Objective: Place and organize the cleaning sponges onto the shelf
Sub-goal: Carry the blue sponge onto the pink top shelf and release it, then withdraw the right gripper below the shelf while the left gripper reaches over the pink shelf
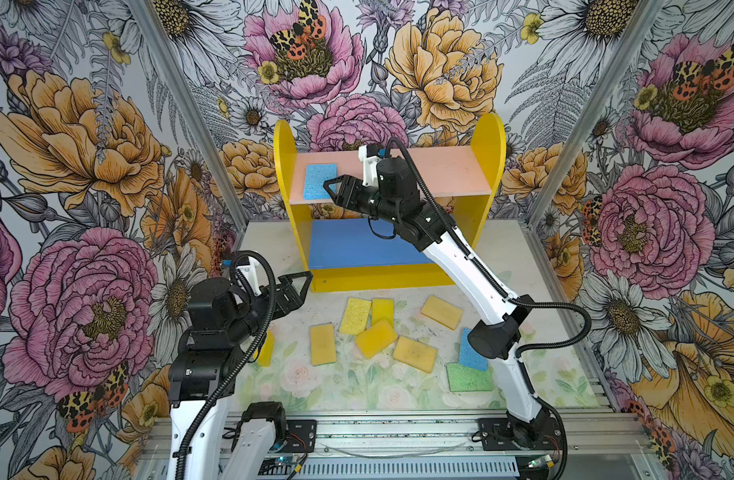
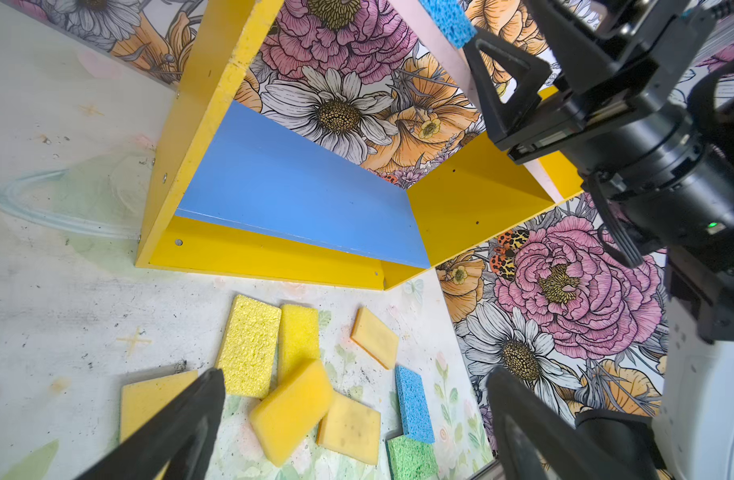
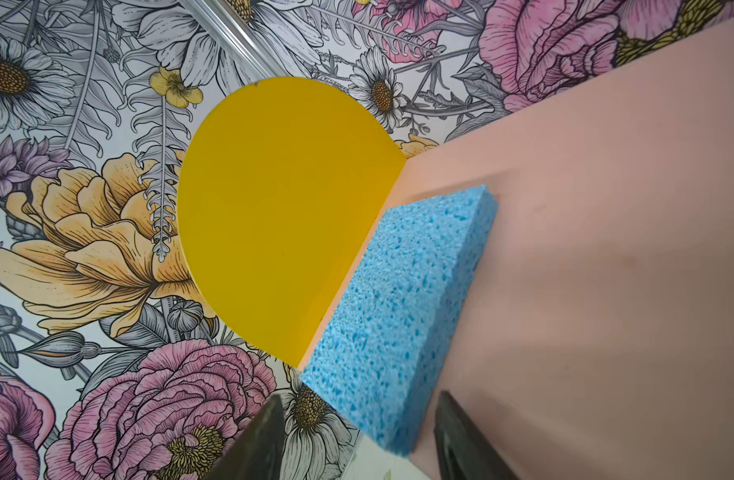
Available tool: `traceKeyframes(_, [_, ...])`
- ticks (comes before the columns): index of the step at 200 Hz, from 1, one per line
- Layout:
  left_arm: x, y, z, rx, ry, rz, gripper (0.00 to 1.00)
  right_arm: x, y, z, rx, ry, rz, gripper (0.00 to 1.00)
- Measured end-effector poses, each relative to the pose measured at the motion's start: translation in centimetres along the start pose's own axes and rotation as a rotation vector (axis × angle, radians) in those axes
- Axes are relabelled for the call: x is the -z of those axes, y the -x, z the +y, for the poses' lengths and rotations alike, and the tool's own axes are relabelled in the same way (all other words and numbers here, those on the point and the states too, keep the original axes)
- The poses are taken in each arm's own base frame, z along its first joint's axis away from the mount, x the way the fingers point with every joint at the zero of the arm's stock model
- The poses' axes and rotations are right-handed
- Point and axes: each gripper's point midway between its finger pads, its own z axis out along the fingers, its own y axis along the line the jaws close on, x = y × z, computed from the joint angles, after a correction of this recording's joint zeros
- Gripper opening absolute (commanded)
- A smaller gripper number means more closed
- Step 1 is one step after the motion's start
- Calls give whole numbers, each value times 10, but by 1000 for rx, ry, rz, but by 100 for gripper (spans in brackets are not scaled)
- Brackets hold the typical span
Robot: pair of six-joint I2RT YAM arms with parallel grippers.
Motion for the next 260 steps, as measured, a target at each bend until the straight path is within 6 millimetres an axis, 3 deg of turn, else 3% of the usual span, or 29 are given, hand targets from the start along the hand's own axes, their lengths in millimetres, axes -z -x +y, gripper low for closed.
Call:
traceKeyframes(63, [-1,8,-9,-4,-10,3,99,16,-7,-1,46,-32,38,62])
traceKeyframes(95, [-6,25,-41,-32,-84,16,99,60,-27,-12,83,-94,123,63])
traceKeyframes(118, [-17,37,-83,-82,-169,50,99,100,-41,-23,95,-131,171,63])
traceKeyframes(145, [-45,62,-140,-156,-265,73,99,139,-57,-41,95,-164,203,64])
traceKeyframes(179, [-100,99,-188,-205,-332,63,99,158,-86,-72,81,-219,267,65])
traceKeyframes(216, [-161,120,-198,-230,-335,57,99,164,-105,-95,54,-241,323,65])
traceKeyframes(260, [-217,130,-189,-266,-296,38,99,167,-105,-95,41,-212,333,65])
